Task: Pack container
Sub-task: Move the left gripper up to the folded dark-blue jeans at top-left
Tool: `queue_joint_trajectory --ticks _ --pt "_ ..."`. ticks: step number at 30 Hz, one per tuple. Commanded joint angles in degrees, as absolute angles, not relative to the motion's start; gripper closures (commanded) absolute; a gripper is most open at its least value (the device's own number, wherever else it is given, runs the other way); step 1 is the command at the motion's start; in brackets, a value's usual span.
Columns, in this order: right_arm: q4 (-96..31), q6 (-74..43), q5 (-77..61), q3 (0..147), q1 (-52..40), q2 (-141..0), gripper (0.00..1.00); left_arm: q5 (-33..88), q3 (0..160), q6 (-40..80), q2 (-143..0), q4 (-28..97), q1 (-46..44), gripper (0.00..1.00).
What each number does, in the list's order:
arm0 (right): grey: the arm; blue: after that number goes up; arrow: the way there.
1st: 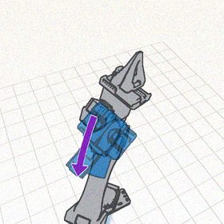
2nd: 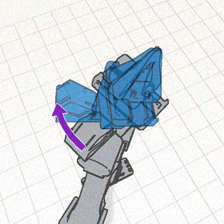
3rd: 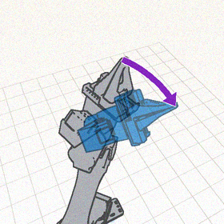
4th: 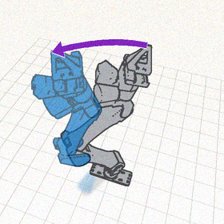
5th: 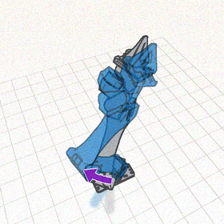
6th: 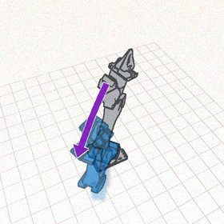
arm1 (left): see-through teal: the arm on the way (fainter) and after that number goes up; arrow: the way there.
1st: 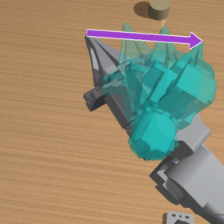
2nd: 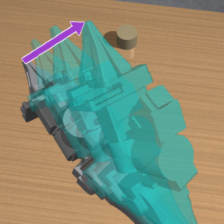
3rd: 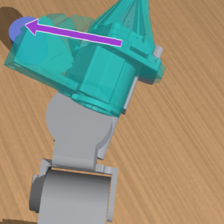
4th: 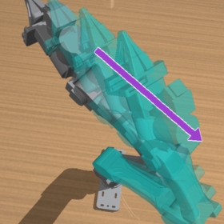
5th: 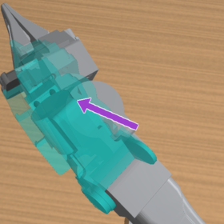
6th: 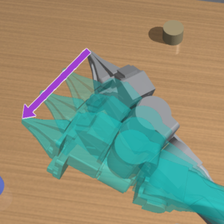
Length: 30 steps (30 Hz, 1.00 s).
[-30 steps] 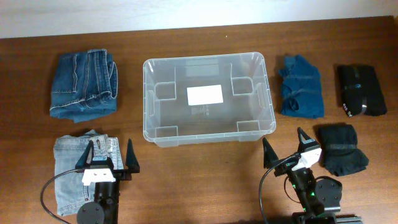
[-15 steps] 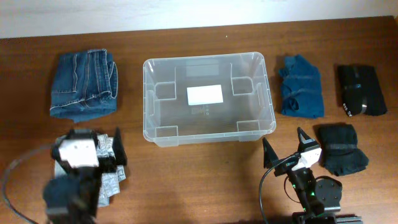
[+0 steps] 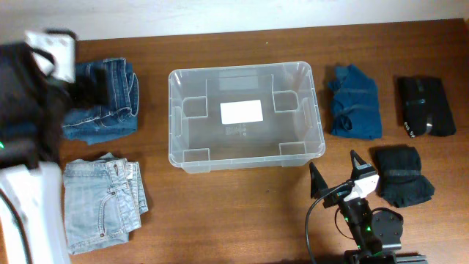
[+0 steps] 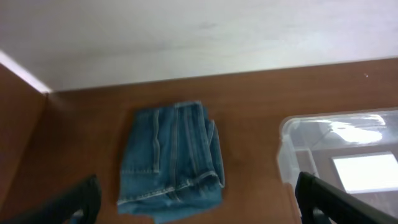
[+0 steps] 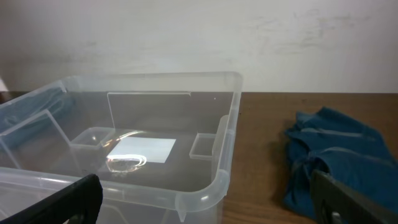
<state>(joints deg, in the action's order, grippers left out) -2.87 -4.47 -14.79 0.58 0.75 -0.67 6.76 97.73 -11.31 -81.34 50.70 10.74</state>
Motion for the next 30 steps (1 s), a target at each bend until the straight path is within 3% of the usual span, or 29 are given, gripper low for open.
queue_joint_trajectory --ticks 1,10,18,30 --pt "-3.25 -4.71 -14.33 0.32 0.38 -0.19 0.01 16.51 108.71 -12.99 -91.57 54.48 17.91 0.01" --pt "-3.25 -4.71 -14.33 0.32 0.38 -0.19 0.02 17.56 112.66 -14.00 -103.31 54.08 28.01 0.00" --pt "-3.22 -4.71 -14.33 0.32 0.38 -0.19 0.02 39.38 112.66 -16.38 -116.75 48.84 35.88 0.01" --pt "-3.22 -4.71 -14.31 0.32 0.38 -0.19 0.02 43.90 112.66 -17.93 -131.44 48.71 39.97 0.01"
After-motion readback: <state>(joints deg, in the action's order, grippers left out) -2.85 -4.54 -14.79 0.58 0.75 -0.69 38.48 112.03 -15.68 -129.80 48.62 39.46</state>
